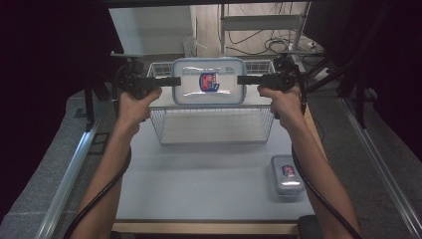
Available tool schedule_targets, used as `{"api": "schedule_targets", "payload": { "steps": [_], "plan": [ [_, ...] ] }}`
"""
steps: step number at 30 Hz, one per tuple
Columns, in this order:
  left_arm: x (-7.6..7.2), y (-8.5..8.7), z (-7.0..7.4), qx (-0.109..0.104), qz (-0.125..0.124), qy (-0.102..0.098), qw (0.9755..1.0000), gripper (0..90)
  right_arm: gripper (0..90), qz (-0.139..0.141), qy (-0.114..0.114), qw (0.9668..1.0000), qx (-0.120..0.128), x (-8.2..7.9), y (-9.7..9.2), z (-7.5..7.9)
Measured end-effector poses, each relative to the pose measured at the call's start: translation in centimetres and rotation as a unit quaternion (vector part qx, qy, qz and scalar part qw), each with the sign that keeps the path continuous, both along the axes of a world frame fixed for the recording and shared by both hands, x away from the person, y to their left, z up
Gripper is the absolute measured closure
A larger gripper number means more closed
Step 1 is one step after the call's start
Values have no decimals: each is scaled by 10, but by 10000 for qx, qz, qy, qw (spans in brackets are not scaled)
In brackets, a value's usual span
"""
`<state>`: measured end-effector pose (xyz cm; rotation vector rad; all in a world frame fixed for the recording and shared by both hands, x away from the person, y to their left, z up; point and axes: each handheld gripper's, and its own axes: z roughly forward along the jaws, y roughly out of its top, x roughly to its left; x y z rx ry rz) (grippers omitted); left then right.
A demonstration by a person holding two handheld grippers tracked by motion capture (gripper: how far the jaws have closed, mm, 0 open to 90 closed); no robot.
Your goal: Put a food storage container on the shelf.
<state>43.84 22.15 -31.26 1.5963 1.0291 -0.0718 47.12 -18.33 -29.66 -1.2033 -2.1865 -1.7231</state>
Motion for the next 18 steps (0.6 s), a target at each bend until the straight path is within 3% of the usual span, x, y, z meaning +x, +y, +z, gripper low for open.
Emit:
{"api": "schedule_targets", "payload": {
  "steps": [9, 11, 18],
  "plan": [
    [7, -3, -7, 20, 57, 119, 9999, 541, 515, -107, 75, 9999, -99, 10, 2, -3],
    [7, -3, -8, -31, 85, 110, 9999, 541, 514, -112, 125, 9998, -74, 12, 1, -6],
    [5, -9, -6, 147, 230, -10, 9996, 523, 502, -139, 63, 9999, -78, 15, 1, -7]
  ]
}}
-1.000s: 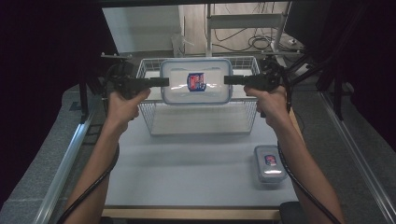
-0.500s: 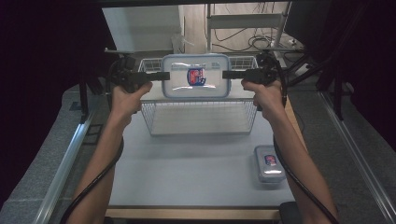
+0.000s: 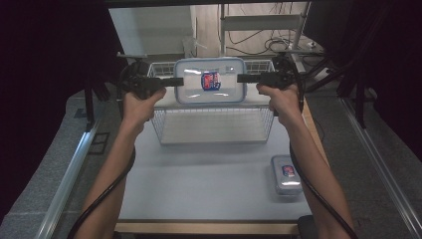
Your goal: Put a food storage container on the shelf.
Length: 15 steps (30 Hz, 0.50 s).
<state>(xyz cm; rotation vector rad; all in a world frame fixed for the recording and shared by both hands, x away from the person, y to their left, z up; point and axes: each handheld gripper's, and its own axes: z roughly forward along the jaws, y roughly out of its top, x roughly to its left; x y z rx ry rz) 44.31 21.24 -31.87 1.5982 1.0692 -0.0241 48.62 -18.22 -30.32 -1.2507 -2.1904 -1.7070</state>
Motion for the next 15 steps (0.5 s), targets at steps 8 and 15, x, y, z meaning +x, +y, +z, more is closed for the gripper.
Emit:
{"api": "schedule_targets", "payload": {
  "steps": [8, 15],
  "plan": [
    [2, 0, -5, -88, 59, -91, 9999, 510, 466, -84, -241, 9995, -199, 0, 6, 0],
    [4, 0, -8, -201, 140, -74, 9997, 500, 453, -178, -330, 9992, -155, 4, 6, -3]
  ]
}}
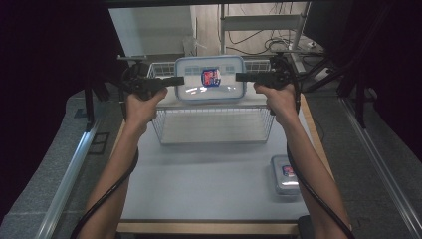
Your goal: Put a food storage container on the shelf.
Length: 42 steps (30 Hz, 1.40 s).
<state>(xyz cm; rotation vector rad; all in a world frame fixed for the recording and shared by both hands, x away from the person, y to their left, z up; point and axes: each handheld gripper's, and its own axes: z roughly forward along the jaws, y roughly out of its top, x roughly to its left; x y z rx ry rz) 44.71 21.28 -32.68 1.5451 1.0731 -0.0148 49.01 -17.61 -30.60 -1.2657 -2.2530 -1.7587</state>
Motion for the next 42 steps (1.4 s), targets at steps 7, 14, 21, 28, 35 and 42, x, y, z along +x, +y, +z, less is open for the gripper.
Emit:
{"api": "schedule_targets", "payload": {
  "steps": [7, 14, 21, 28, 35, 42],
  "plan": [
    [3, 0, -2, 182, 250, -41, 9995, 587, 455, -279, -282, 9976, -559, 1, 4, 0],
    [-5, -3, 3, 554, 207, -352, 9976, 554, 483, -427, -606, 9940, -801, -2, 7, 3],
    [-29, -3, 3, 890, 243, -831, 9923, 404, 729, -371, -1166, 9871, -1033, -34, 2, 15],
    [-63, -13, -11, 1438, 119, -1363, 9801, 203, 886, 28, -1482, 9803, -1303, -66, 7, 3],
    [-96, -24, -41, 1754, 14, -1635, 9708, 137, 889, 217, -1305, 9790, -1553, -59, 18, -23],
    [-114, -26, -72, 1652, -123, -1518, 9744, 125, 889, 123, -1289, 9790, -1572, -49, 19, -30]
  ]
}}
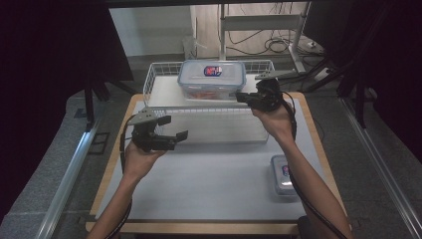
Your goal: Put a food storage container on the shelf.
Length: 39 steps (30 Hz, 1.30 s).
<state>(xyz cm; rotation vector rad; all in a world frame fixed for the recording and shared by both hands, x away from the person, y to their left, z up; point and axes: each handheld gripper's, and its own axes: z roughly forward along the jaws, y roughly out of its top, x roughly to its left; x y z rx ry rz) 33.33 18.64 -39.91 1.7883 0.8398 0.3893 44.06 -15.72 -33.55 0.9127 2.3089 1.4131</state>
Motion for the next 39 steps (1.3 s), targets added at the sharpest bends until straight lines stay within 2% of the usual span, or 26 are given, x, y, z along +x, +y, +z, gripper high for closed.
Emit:
{"api": "schedule_targets", "payload": {
  "steps": [1, 10, 16, 17, 20, 21, 22, 23, 25, 27, 31, 32, 34, 37, 39],
  "plan": [
    [-3, 0, -6, 3, -21, 35, 10000, 125, 889, -18, 4, 10000, 5, 1, 0, 0],
    [-14, -4, -24, -3, -62, 186, 9998, 114, 889, -175, 46, 9998, -4, 9, 0, -3],
    [-21, -7, -34, 232, -22, 246, 9994, 101, 836, -18, -4, 10000, -14, -3, 3, -8],
    [-22, -8, -34, 322, -5, 250, 9992, 87, 805, 15, -39, 10000, -40, -7, 4, -11],
    [-25, -9, -37, 399, -11, 248, 9989, 82, 758, 48, -43, 10000, -16, -12, 3, -13],
    [-26, -10, -38, 414, -31, 257, 9988, 79, 725, 70, -57, 10000, 4, -15, 2, -15],
    [-27, -11, -39, 445, -31, 266, 9987, 75, 650, 126, -46, 9999, 49, -21, 1, -19],
    [-28, -12, -41, 496, -31, 275, 9984, 75, 650, 126, -46, 9999, 49, -21, 1, -19],
    [-30, -15, -45, 610, -14, 301, 9977, 68, 564, 165, -114, 9998, -5, -30, -2, -26],
    [-31, -15, -47, 628, -18, 318, 9975, 65, 541, 167, -128, 9998, -24, -32, -3, -28],
    [-33, -16, -54, 672, 41, 386, 9970, 55, 414, 234, -122, 9996, -56, -42, -8, -37],
    [-34, -17, -56, 677, 70, 398, 9969, 54, 353, 246, -133, 9996, -75, -46, -10, -44],
    [-35, -17, -59, 676, 79, 411, 9968, 55, 305, 247, -134, 9996, -103, -50, -12, -50],
    [-41, -19, -66, 691, 112, 383, 9968, 59, 249, 193, -167, 9996, 95, -56, -19, -62],
    [-43, -20, -67, 707, 122, 365, 9968, 58, 202, 217, -45, 9997, 66, -58, -21, -70]
  ]
}}
